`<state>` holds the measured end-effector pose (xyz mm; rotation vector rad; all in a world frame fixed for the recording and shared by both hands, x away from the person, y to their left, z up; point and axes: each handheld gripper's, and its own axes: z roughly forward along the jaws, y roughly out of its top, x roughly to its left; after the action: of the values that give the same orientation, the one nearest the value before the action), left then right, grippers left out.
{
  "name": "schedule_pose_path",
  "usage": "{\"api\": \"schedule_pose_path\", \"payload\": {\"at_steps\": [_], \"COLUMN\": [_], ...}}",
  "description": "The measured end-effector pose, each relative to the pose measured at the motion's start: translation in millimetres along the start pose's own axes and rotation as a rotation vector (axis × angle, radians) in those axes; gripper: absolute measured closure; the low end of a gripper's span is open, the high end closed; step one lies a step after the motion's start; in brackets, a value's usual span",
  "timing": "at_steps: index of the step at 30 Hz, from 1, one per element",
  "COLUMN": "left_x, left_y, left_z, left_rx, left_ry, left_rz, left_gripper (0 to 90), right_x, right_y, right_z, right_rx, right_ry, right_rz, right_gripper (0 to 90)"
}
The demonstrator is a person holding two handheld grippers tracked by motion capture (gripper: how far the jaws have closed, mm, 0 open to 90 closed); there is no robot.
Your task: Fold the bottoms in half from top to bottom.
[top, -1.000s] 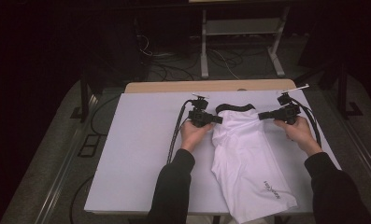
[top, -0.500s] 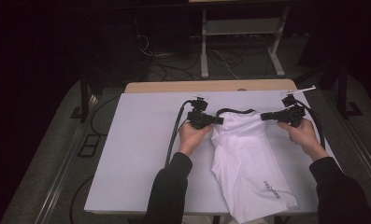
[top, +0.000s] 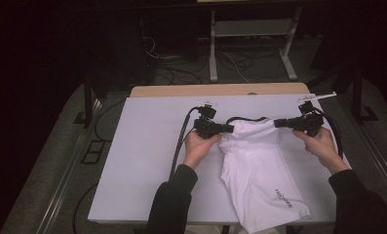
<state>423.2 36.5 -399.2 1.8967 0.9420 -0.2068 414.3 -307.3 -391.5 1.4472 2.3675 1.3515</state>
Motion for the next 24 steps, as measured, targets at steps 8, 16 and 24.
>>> {"api": "schedule_pose_path", "payload": {"at_steps": [8,16,24], "left_x": [-13.1,-23.5,-35.5], "left_y": [-4.1,-6.7,-11.3], "left_z": [-5.7,-11.6,-15.4], "left_rx": [-0.005,0.006,0.003], "left_ry": [-0.007,-0.009,-0.026], "left_rz": [0.031,0.064,0.093], "left_gripper": [88.7,88.7,88.6], "right_x": [5.1,11.3,16.5], "right_y": [-8.0,-15.9,-22.0], "right_z": [-8.5,-15.9,-23.6], "right_rx": [-0.022,-0.024,-0.027], "right_ry": [0.003,0.015,0.02], "right_rz": [-0.005,-0.012,-0.022], "right_gripper": [87.8,87.8,87.8]}}
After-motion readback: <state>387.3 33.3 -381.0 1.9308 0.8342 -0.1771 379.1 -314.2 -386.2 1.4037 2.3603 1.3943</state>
